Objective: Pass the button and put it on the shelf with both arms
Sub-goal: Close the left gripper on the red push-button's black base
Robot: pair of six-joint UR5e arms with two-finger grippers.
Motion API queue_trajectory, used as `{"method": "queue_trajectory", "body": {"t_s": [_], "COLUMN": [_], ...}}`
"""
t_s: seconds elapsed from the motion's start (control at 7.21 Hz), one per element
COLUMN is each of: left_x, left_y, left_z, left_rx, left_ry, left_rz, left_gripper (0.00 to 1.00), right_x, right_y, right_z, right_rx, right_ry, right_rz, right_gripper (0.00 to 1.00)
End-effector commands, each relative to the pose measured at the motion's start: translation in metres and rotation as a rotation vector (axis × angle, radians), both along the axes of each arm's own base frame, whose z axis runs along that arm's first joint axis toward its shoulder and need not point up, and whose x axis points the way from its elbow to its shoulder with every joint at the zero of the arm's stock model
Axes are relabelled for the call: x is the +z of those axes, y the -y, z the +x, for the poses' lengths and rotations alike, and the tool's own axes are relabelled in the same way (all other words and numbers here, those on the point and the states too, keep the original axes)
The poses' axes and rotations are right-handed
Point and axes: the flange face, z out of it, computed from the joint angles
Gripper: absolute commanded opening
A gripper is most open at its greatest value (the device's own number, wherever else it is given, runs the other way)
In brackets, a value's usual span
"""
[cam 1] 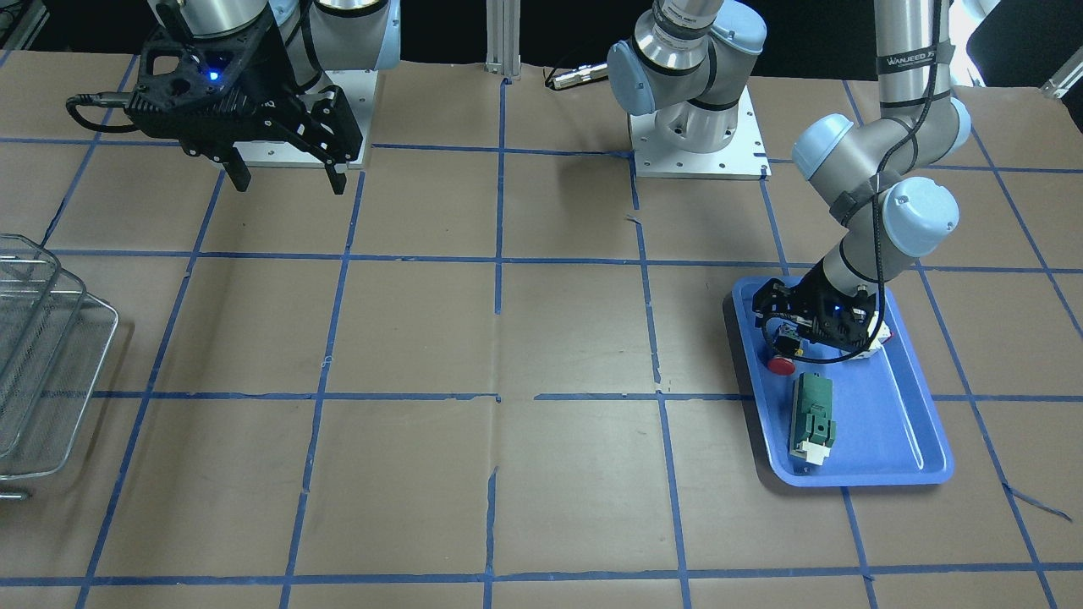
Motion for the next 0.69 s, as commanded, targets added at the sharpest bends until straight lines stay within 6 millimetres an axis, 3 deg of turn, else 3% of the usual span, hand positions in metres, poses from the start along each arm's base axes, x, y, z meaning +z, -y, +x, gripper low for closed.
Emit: {"method": "queue_trajectory", "body": {"t_s": [0.0, 0.28, 0.42, 0.55], "left_x": [-0.008, -0.001, 0.018, 0.042], "left_y": [0.004, 0.007, 0.010, 0.017], "left_z": [0.002, -0.001, -0.008, -0.028], "left_rx": [-0.006, -0.020, -0.033, -0.065], "left_ry": [-0.003, 0.005, 0.018, -0.019], "left_rz": [0.004, -0.021, -0.060, -0.118], "left_gripper": [0.57, 0.00, 0.00, 0.00], "right_x": [0.000, -0.001, -0.001, 0.000], "right_y": [0.000, 0.001, 0.000, 0.000], "right_z": [0.000, -0.001, -0.001, -0.001], "right_rx": [-0.001, -0.003, -0.003, -0.002], "right_ry": [-0.003, -0.003, -0.004, -0.002], "right_rz": [-0.002, -0.001, 0.005, 0.003], "right_gripper": [1.00, 1.00, 1.00, 1.00]}}
